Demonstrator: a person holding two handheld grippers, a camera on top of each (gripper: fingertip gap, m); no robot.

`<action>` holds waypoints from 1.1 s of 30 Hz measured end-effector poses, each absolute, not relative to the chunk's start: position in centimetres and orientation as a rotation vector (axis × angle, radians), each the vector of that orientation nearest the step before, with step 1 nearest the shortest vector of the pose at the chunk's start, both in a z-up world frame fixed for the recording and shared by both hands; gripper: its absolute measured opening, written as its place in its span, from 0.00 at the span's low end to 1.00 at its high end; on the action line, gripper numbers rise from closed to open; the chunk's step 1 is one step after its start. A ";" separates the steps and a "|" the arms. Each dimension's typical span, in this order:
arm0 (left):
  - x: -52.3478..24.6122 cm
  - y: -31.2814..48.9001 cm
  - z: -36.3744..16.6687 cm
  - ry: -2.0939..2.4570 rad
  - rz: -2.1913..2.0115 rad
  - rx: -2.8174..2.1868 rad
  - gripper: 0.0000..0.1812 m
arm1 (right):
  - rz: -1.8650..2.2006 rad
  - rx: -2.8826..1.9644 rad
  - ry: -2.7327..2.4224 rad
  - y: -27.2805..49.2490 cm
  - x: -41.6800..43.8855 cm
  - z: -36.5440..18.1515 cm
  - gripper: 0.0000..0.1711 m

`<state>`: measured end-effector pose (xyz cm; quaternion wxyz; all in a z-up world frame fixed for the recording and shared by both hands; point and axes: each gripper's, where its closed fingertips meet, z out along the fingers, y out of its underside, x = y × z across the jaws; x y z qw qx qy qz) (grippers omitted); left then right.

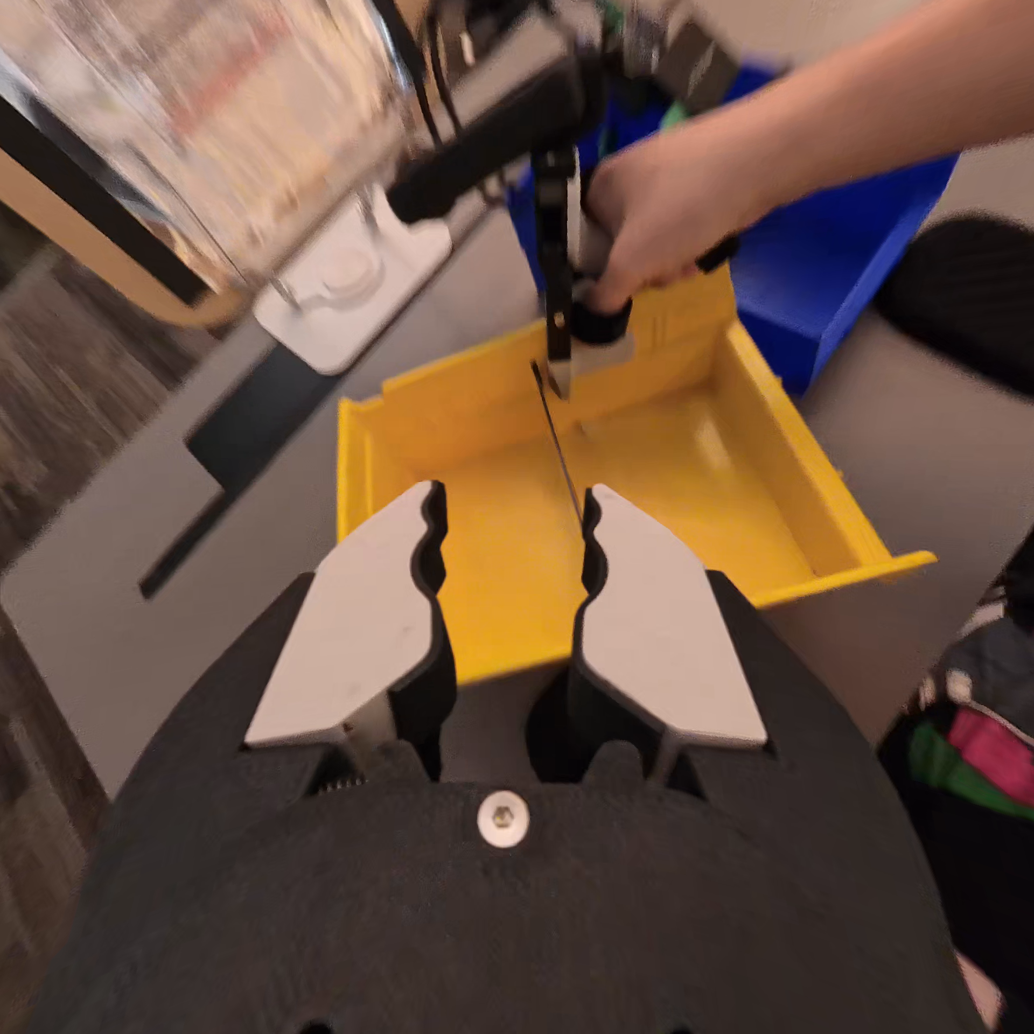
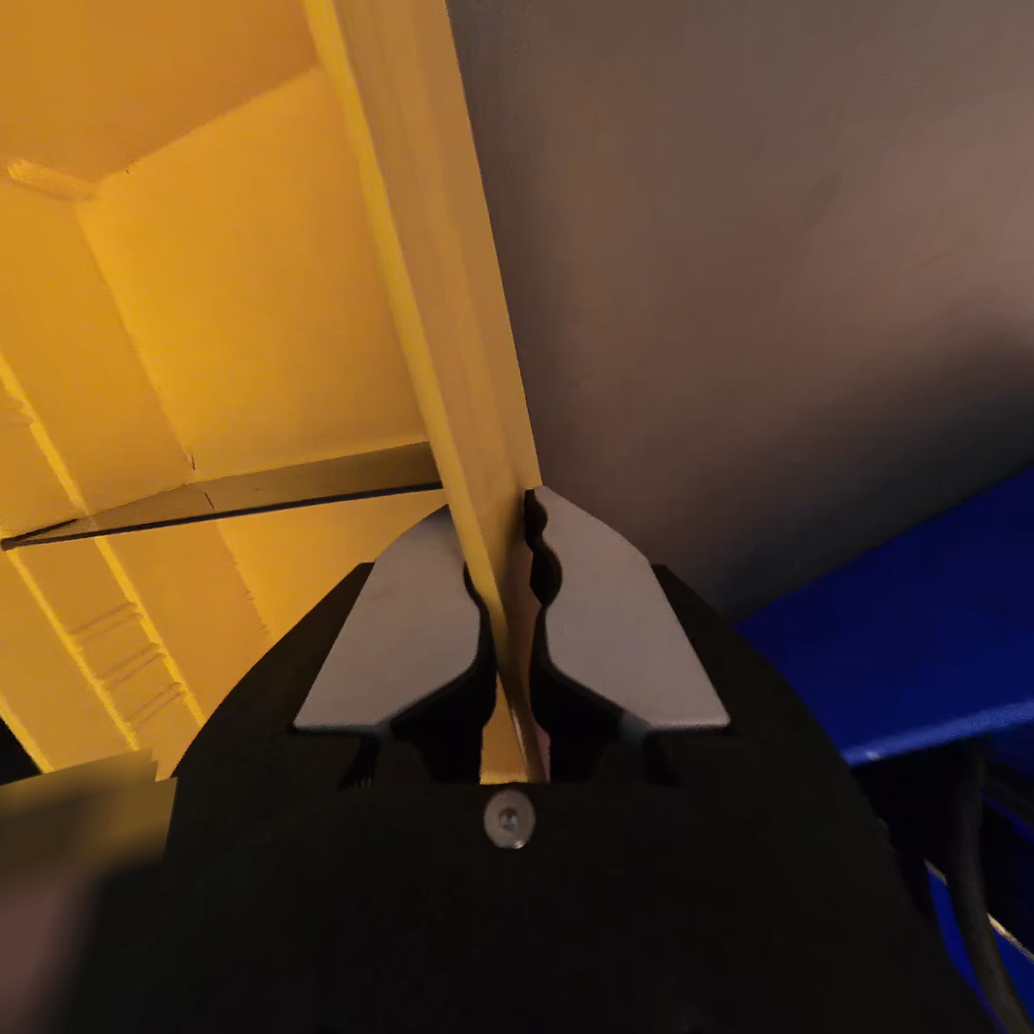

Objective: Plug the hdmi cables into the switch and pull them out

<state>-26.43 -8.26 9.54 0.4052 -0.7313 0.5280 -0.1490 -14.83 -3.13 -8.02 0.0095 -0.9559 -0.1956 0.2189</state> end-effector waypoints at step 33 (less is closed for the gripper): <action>-2.1 -6.6 -8.7 1.232 -1.058 -2.441 0.52 | -0.026 -2.707 0.761 -23.4 39.7 -2.5 0.05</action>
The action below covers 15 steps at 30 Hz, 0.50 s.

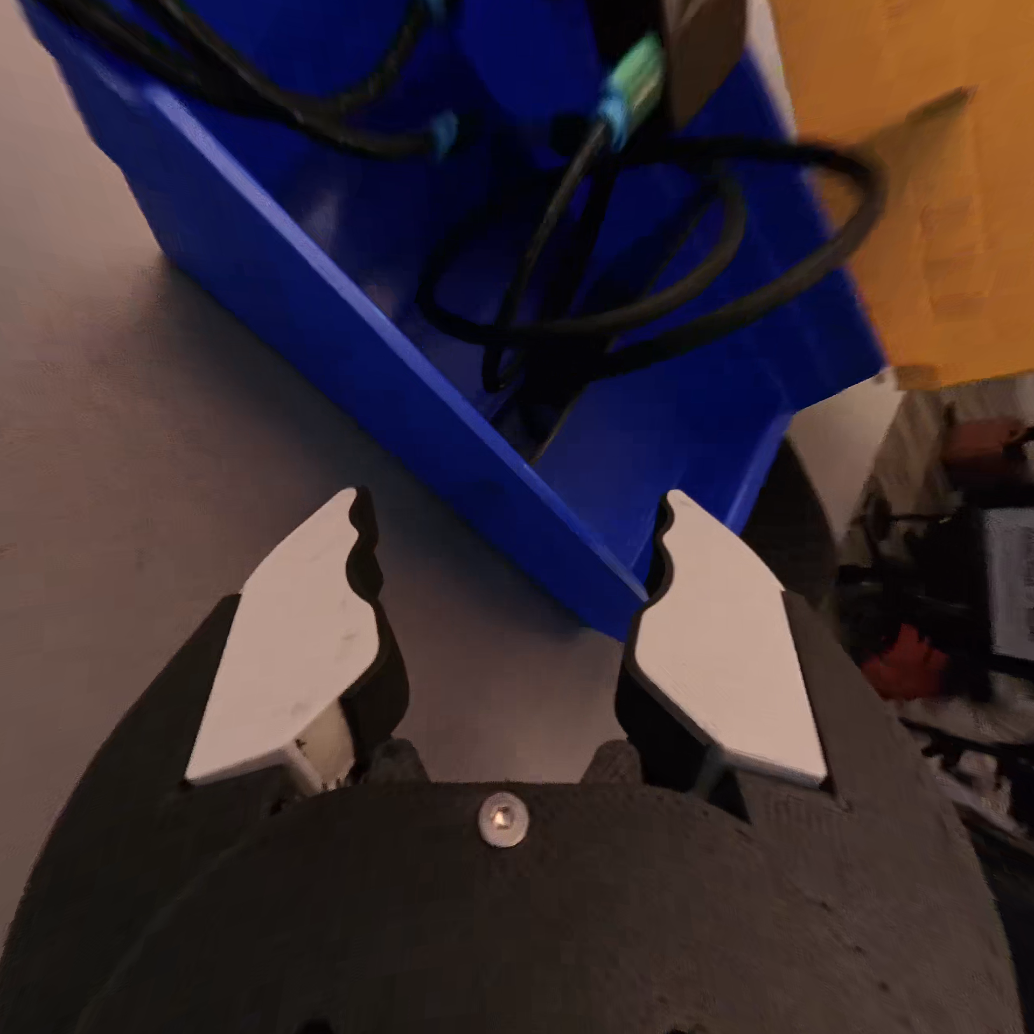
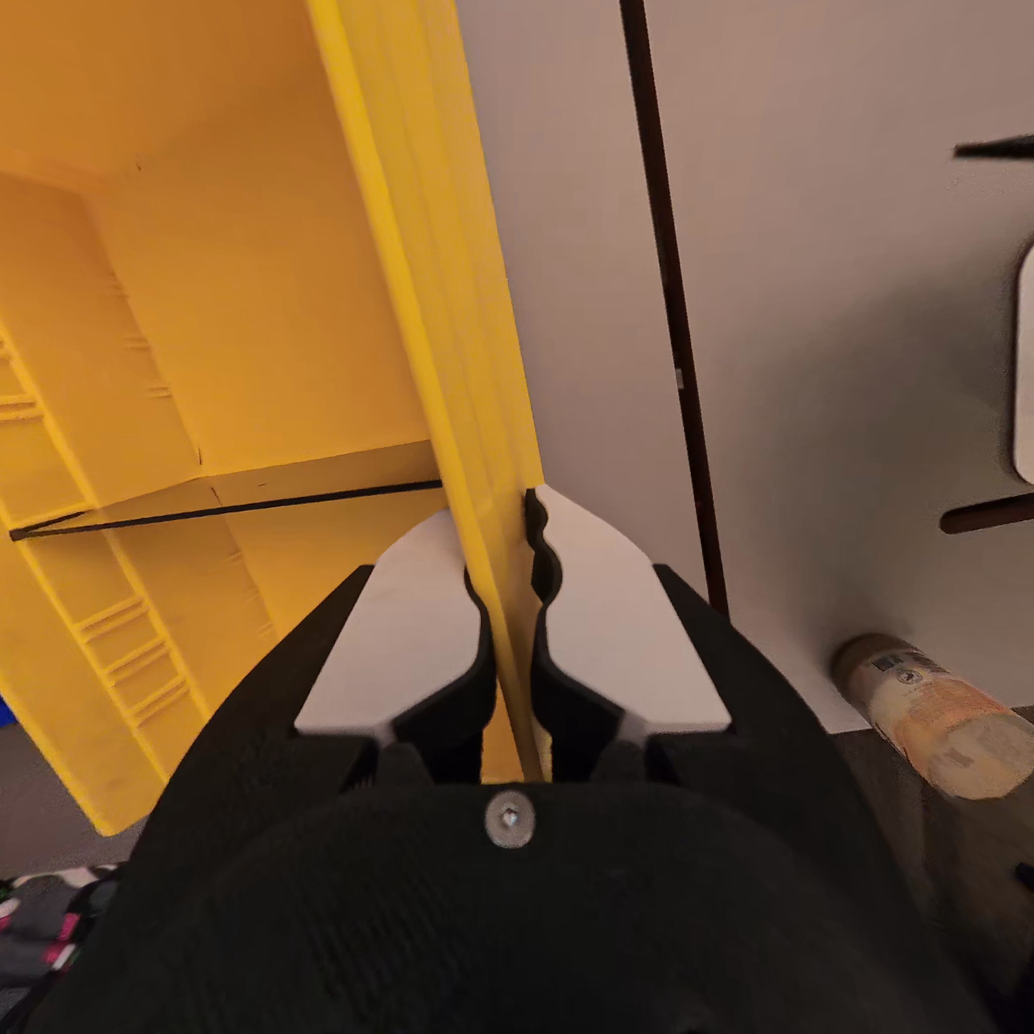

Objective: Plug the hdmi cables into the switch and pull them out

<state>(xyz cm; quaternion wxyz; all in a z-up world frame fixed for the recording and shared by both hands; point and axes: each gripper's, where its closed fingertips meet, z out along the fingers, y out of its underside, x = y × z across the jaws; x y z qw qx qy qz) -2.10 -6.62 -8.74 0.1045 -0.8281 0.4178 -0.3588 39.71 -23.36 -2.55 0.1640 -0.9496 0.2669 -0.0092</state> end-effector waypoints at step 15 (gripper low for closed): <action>-10.8 -2.3 -8.4 1.343 -0.804 -2.564 0.07 | 0.131 -2.782 0.658 -17.7 34.6 -10.0 0.06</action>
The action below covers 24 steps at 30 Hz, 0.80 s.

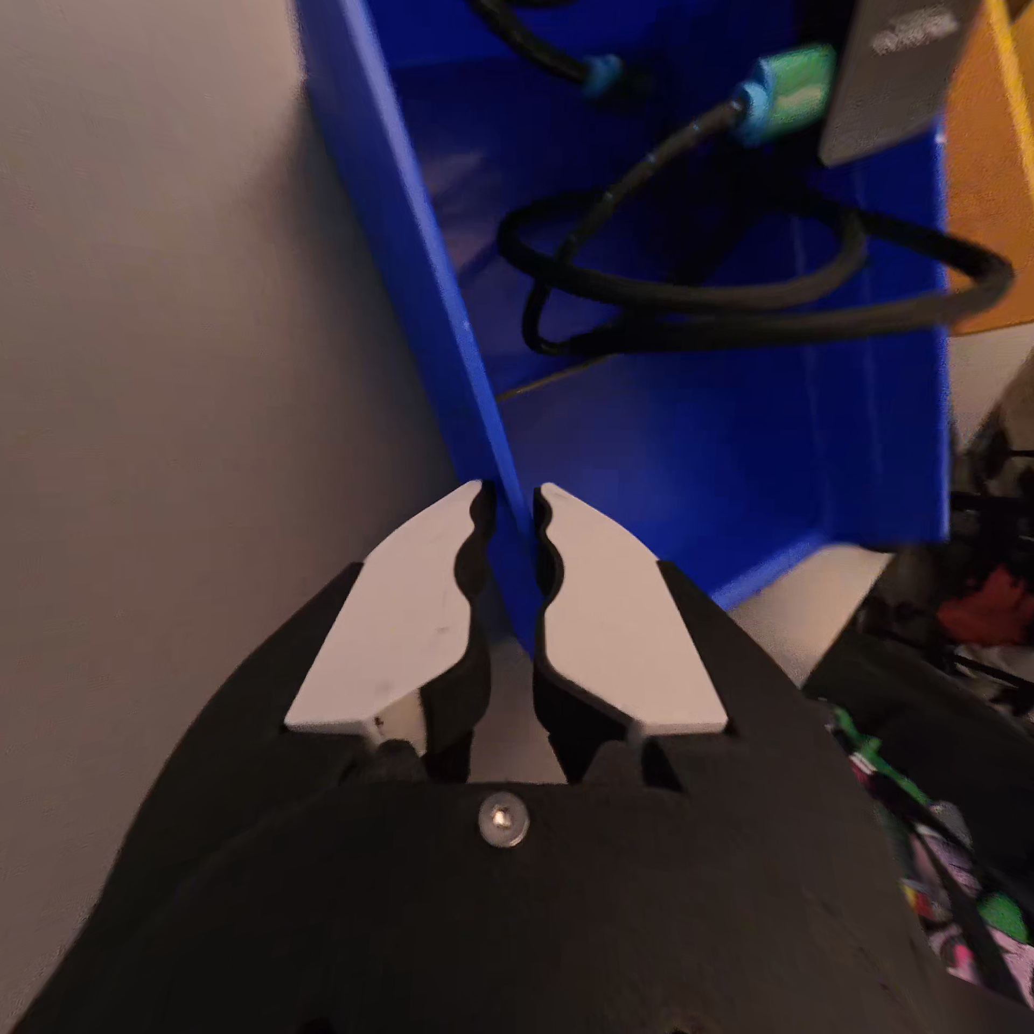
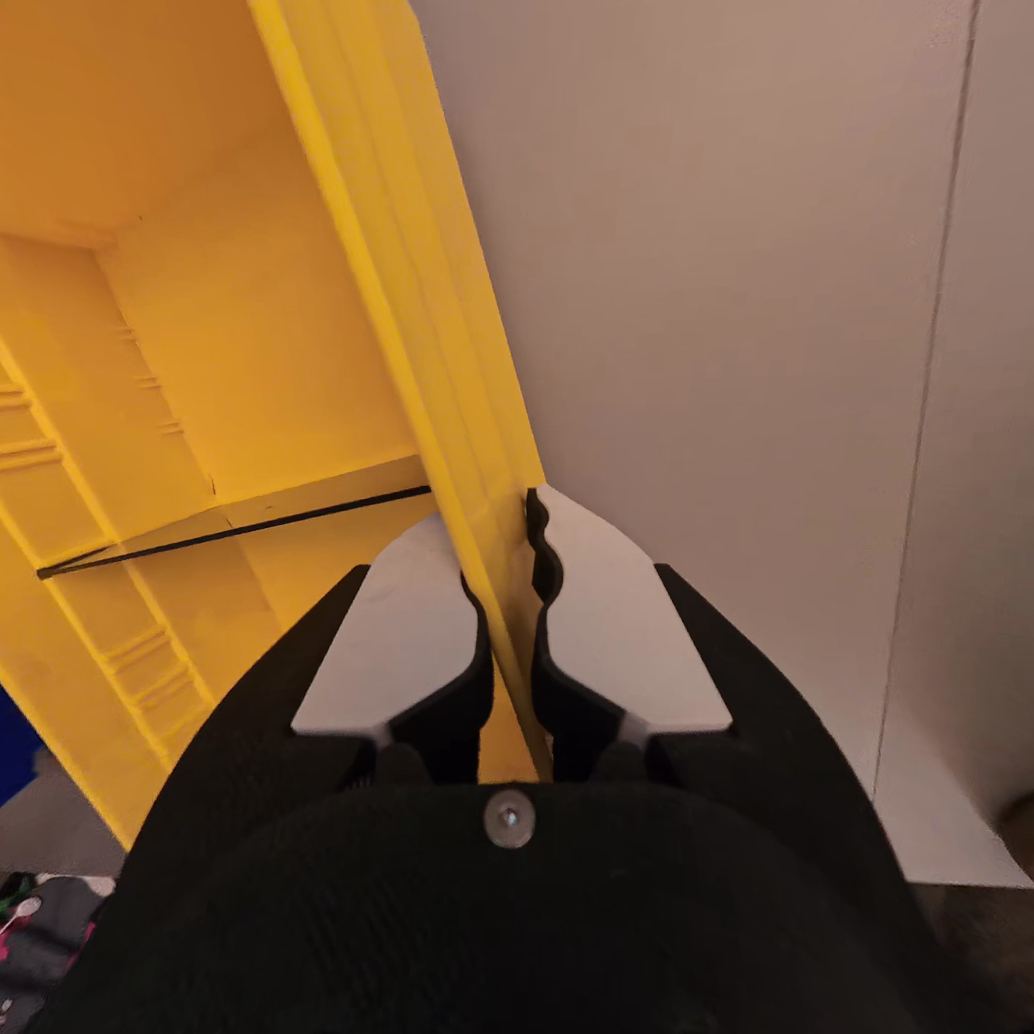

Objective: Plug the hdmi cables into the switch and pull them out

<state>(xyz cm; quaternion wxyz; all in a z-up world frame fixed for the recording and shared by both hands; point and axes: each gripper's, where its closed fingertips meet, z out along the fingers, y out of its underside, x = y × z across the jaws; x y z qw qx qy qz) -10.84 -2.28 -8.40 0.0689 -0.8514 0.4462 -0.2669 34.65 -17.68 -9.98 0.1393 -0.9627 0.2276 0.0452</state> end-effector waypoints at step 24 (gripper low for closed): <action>-40.4 8.0 -7.7 0.275 -0.731 -2.690 0.07 | 0.290 -2.874 0.594 -11.7 26.9 -12.7 0.03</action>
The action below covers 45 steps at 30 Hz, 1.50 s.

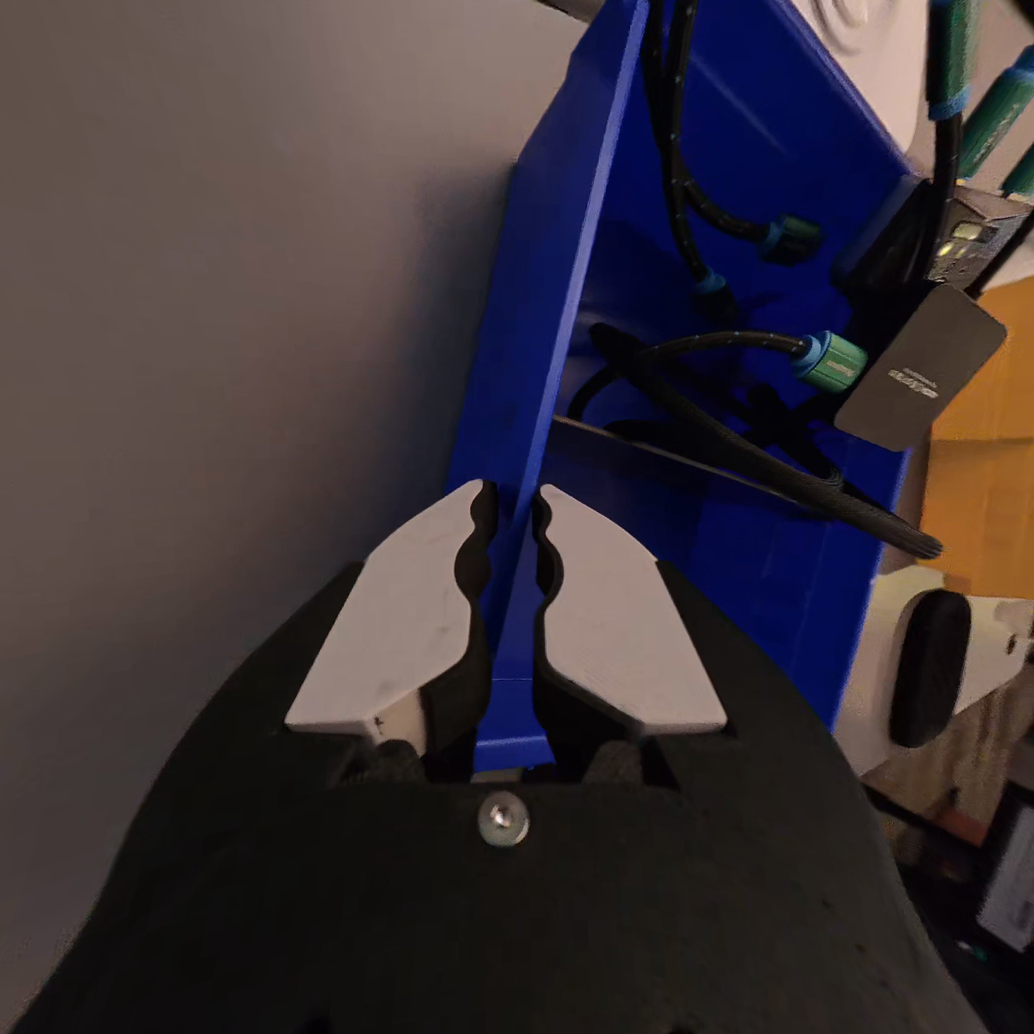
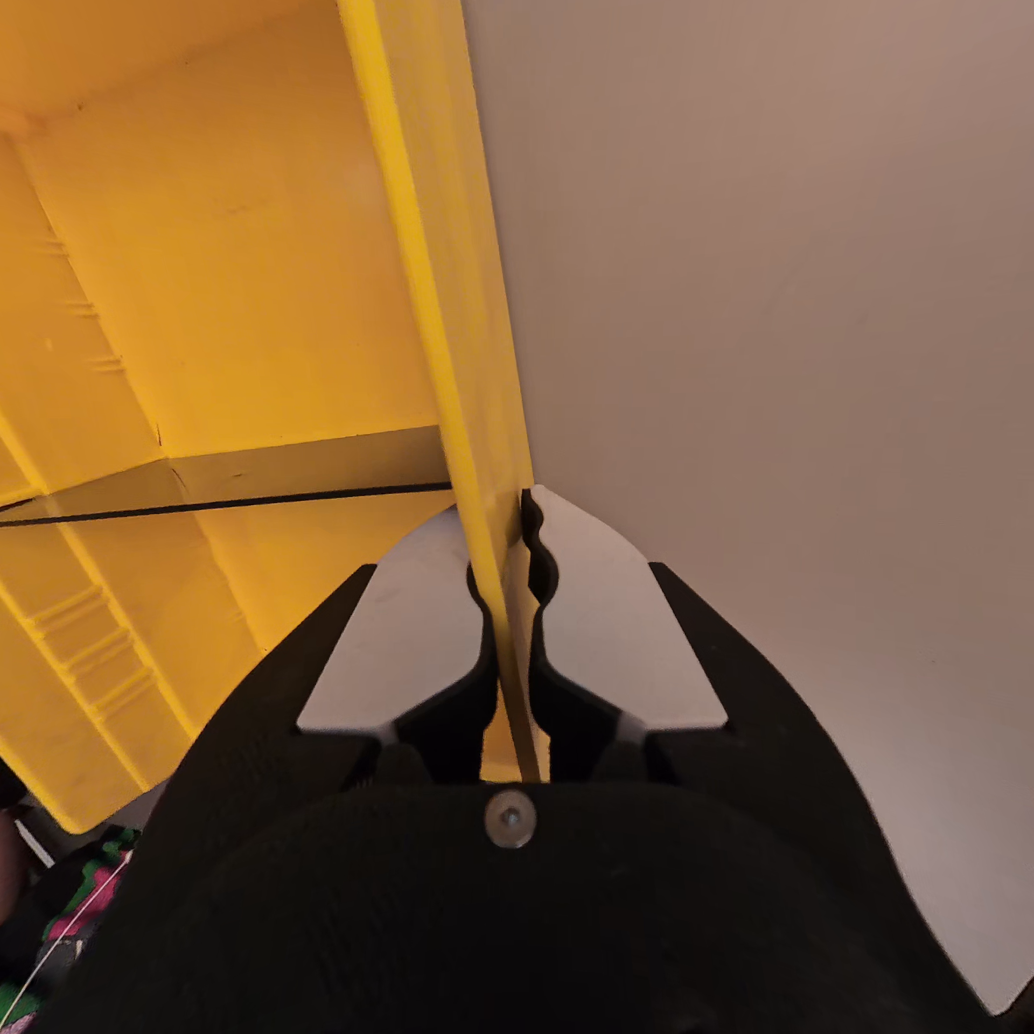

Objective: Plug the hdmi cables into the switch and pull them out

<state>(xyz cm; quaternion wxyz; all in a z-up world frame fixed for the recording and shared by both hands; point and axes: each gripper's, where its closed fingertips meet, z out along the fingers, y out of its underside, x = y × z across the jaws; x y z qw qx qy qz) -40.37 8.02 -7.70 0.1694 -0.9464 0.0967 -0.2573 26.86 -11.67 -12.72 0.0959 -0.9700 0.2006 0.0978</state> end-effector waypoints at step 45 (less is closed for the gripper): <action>-46.0 9.5 -7.4 -0.142 -0.964 -2.510 0.09 | 0.246 -2.927 0.445 -14.8 25.1 -12.8 0.03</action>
